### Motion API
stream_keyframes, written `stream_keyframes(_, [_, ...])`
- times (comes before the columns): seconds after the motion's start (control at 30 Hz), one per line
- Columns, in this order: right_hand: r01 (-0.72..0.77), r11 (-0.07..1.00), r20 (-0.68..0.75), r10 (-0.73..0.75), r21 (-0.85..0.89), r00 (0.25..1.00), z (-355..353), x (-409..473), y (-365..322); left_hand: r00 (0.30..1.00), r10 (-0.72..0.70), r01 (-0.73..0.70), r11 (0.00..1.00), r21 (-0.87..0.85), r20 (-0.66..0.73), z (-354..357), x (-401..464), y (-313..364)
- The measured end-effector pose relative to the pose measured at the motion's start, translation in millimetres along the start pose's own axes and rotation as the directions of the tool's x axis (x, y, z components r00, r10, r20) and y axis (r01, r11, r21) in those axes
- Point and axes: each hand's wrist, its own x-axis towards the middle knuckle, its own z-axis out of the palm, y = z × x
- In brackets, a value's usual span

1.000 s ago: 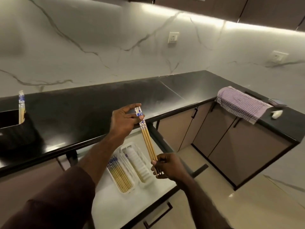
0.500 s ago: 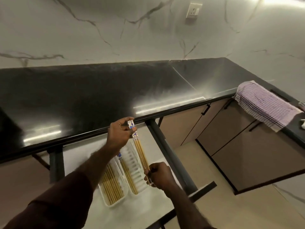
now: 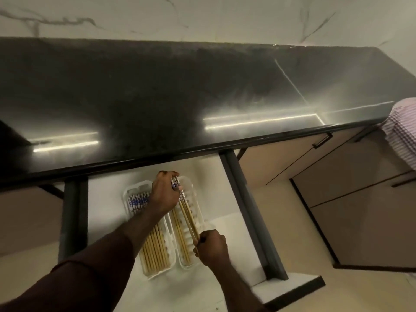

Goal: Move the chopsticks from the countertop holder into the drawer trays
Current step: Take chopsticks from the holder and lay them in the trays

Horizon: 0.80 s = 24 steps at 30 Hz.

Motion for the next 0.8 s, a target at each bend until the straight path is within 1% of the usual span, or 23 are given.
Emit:
stream_keyframes(0.1, [-0.008, 0.994, -0.043, 0.004, -0.109, 0.999, 10.9, 5.6, 1.8, 0.999, 0.017, -0.021, 0.995, 0.099, 0.046, 14.3, 3.2, -8.9])
stream_keyframes(0.2, [-0.008, 0.98, -0.086, -0.009, -0.199, 0.996, 16.2, 5.7, -3.2, 0.992, 0.02, -0.038, 0.989, 0.145, 0.128, 26.4, 1.1, -14.1])
stream_keyframes(0.27, [-0.015, 0.964, -0.087, -0.009, -0.265, 0.996, 18.4, 7.1, -6.3, 0.979, 0.001, -0.04, 0.982, 0.183, 0.205, 34.0, -0.5, -17.8])
stream_keyframes(0.33, [-0.011, 0.942, -0.07, -0.014, -0.335, 0.997, 20.8, 9.4, -7.0, 0.956, -0.024, -0.055, 0.965, 0.257, 0.293, 40.3, -2.5, -22.1])
stream_keyframes(0.4, [-0.009, 0.929, -0.059, -0.014, -0.371, 0.998, 24.0, 11.8, -6.6, 0.934, -0.036, -0.076, 0.952, 0.295, 0.355, 46.5, -4.9, -25.0])
stream_keyframes(0.5, [-0.016, 0.922, -0.065, -0.01, -0.387, 0.998, 27.1, 14.6, -7.0, 0.922, -0.03, -0.118, 0.928, 0.354, 0.387, 55.9, -8.6, -28.9])
stream_keyframes(0.6, [-0.032, 0.922, -0.071, 0.005, -0.387, 0.997, 29.9, 18.6, -7.1, 0.911, 0.012, -0.224, 0.853, 0.472, 0.412, 59.2, -11.1, -30.2])
stream_keyframes(0.73, [-0.053, 0.926, -0.07, 0.028, -0.374, 0.997, 34.9, 21.7, -6.5, 0.902, 0.044, -0.337, 0.692, 0.638, 0.429, 60.9, -8.6, -30.7])
stream_keyframes(0.8, [-0.05, 0.926, -0.071, 0.025, -0.375, 0.997, 37.0, 22.2, -6.1, 0.898, 0.061, -0.377, 0.617, 0.69, 0.436, 60.9, -7.3, -29.9])
